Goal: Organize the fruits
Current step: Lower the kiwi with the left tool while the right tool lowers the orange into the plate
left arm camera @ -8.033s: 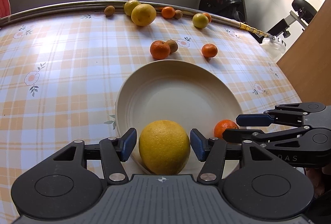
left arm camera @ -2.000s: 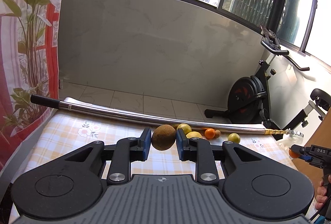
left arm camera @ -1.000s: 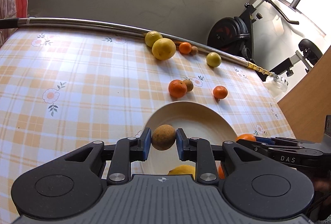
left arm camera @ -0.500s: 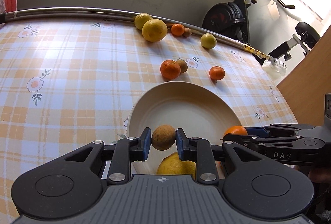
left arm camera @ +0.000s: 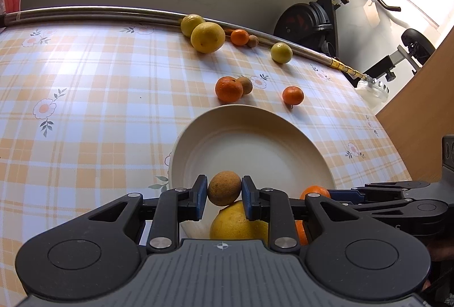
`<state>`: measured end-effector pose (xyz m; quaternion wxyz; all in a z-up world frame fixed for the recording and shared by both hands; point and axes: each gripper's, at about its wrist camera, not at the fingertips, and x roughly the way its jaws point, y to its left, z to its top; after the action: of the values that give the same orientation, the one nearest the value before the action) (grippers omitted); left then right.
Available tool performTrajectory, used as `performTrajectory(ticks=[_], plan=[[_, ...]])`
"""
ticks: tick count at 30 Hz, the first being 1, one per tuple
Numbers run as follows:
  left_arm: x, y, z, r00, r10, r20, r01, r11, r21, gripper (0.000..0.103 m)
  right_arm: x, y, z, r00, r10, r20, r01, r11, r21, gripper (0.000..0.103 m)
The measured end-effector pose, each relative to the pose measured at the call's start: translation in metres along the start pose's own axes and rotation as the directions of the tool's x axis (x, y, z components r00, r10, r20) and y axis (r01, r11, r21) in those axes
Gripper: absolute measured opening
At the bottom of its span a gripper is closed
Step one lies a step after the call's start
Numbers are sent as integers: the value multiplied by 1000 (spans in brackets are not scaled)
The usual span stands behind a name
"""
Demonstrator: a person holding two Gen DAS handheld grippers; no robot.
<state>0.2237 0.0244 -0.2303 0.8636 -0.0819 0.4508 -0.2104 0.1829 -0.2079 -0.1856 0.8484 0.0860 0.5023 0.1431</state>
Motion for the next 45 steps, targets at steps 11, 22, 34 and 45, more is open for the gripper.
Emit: performTrajectory(ticks=[11,22,34,45], plan=[[-1,6,-2,1000,-1,-14,0,1000,-28,28,1,2,0,1000,9,-19,-9,1000,19,41],[-2,16,-4,1000,19,-24,-20,997,-79,28,0,4,0,1000,-2,-12,2,1000,15,42],[-2,10,-6,999,30,-15,-31,997,-66,27,-7,1,1,999,-39,20,38,999,23,45],[-4,6,-6,999,53,-6,-53,998,-36,27,-12,0,4,997,-65,41,65,998,7,45]])
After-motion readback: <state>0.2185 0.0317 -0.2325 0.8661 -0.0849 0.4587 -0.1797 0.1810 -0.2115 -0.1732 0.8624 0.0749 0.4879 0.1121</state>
